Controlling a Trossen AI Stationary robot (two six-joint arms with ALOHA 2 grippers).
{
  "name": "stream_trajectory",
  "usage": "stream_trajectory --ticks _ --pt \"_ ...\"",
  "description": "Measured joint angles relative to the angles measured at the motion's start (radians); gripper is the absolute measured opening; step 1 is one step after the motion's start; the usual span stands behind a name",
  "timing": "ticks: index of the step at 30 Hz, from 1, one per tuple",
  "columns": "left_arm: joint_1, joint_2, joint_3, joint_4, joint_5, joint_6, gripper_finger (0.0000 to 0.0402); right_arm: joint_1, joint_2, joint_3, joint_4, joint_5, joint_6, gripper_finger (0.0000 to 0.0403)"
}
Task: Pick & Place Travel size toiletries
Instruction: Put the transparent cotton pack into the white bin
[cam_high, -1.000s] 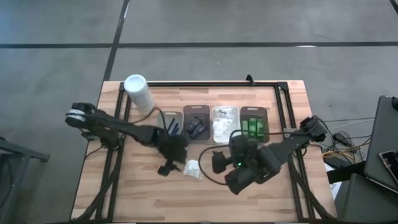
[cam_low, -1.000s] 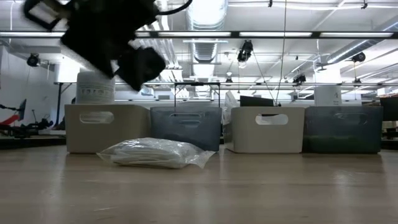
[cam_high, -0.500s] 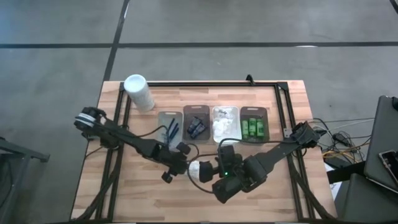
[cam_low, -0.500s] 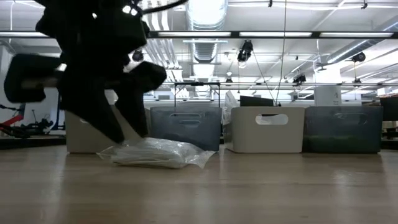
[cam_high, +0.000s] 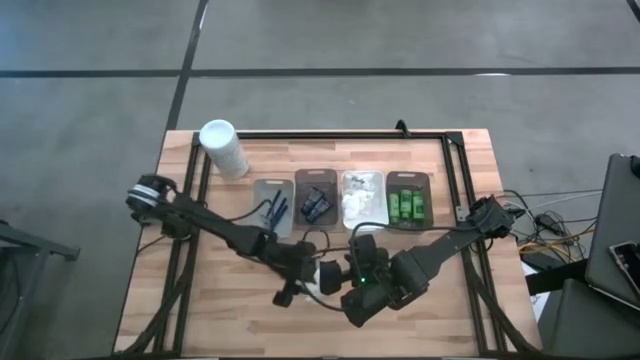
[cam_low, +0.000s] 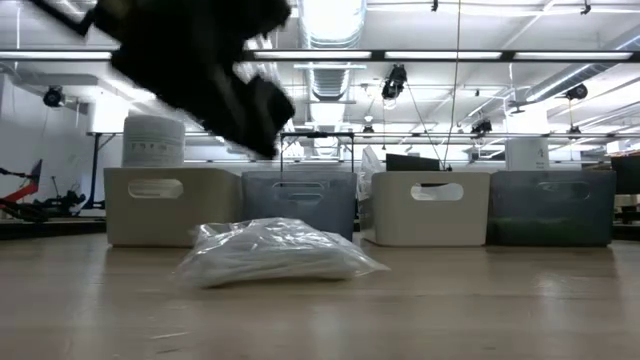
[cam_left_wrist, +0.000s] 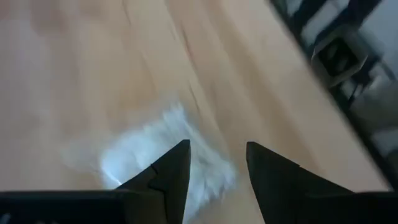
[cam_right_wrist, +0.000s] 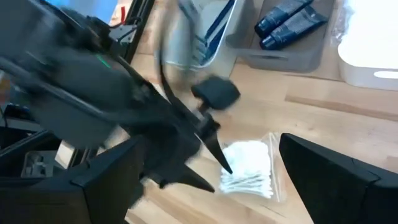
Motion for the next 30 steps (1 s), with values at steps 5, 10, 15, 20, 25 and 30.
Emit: stream_trajectory --ticks 5,10,15,20,25,30 --pt "0.003 -0.085 0.013 -0.04 -0.041 0.042 0.0161 0.035 0.0 -0.021 0.0 -0.026 0.084 0.0368" --pt "0.0 -0.115 -0.036 -0.143 -0.159 0.185 0.0161 0.099 0.014 -0.101 0.044 -0.144 0.339 0.0368" --pt "-0.005 -0.104 -0.109 -0.123 -0.163 0.197 0.0161 0.135 0.089 -0.18 0.259 -0.182 0.461 0.0368" --pt "-0.006 -0.075 -0.168 -0.053 -0.162 0.183 0.0161 0.122 0.184 -0.181 0.354 -0.17 0.462 0.0368" --pt "-0.007 -0.036 -0.18 0.0 -0.137 0.19 0.0161 0.109 0.216 -0.195 0.34 -0.182 0.47 0.0368" --pt "-0.023 -0.015 -0.169 0.018 -0.018 0.163 0.0161 0.091 0.226 -0.246 0.347 -0.199 0.473 0.0368"
